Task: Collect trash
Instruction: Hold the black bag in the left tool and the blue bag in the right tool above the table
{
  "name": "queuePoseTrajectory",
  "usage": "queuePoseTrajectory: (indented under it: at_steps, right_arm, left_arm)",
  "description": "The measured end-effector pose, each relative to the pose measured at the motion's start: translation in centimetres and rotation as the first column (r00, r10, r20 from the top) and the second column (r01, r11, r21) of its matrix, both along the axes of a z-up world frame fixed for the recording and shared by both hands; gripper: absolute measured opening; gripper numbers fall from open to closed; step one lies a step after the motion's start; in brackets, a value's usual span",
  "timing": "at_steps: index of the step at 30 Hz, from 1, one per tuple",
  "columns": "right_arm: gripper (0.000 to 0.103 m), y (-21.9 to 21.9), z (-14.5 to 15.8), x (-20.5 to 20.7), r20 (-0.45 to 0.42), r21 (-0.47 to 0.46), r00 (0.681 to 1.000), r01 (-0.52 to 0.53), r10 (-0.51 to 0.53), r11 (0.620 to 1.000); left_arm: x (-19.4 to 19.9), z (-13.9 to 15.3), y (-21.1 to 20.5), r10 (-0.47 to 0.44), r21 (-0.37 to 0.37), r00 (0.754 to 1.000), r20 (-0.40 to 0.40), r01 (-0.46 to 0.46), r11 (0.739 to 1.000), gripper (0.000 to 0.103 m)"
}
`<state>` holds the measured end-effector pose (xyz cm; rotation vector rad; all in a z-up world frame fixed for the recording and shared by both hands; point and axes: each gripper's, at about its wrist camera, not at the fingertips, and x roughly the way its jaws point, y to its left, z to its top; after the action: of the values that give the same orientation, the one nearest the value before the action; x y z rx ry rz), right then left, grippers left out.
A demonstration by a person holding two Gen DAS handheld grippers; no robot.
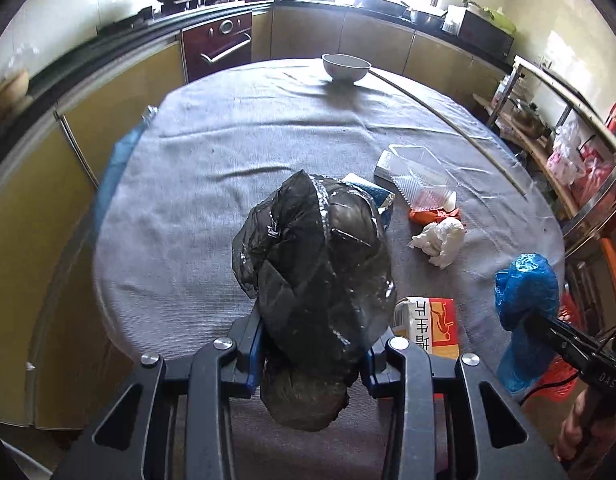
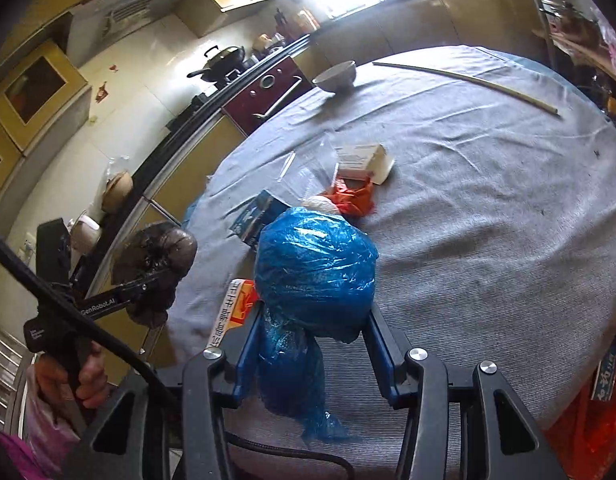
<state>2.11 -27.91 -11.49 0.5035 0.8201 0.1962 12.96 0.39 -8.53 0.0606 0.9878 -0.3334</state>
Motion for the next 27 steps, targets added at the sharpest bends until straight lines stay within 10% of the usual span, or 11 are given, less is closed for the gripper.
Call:
queuePoseTrajectory:
  at_steps: [14, 27]
  right_arm:
    - [0.051, -0.6, 0.5, -0.7, 0.030, 0.011, 1.000, 0.007, -0.008, 1.000]
    - [0.051, -1.8, 0.1, -0.7, 0.014, 0.031, 0.999, 0.031, -0.032, 0.999]
  left_arm:
    - [-2.3, 1.7, -4.4, -0.052, 0.244, 0.993, 0.106, 0.024, 0.969, 0.039]
    - [-2.0, 0.9, -5.0, -0.053, 0.296, 0.994, 0.092, 0.023, 0.955, 0.039]
